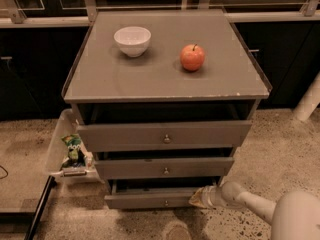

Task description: Close bottom drawer

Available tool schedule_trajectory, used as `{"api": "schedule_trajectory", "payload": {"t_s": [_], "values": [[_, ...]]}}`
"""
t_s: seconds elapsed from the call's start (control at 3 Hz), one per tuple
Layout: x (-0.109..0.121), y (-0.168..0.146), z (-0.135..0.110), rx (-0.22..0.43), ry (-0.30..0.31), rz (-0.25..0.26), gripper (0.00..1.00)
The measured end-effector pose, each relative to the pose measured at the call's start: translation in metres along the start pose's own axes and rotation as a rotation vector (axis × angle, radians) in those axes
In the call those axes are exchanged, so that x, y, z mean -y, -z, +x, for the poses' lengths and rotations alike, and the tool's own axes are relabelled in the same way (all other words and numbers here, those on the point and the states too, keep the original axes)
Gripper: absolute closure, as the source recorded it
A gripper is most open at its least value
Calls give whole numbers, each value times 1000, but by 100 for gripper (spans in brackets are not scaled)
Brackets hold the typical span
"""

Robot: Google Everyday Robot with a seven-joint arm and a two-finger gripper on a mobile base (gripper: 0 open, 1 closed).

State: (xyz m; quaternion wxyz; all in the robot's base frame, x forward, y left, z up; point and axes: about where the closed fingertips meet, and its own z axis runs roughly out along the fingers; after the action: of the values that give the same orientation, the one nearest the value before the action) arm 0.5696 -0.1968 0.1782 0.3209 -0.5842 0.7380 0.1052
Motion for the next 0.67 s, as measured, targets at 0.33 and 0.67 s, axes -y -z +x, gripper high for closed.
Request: {"api": "schedule_trajectory", "payload": {"t_s": [0.33,0.67], "values": [[-2,1,1,0,0,0,85],[-2,1,1,0,0,0,62]]}}
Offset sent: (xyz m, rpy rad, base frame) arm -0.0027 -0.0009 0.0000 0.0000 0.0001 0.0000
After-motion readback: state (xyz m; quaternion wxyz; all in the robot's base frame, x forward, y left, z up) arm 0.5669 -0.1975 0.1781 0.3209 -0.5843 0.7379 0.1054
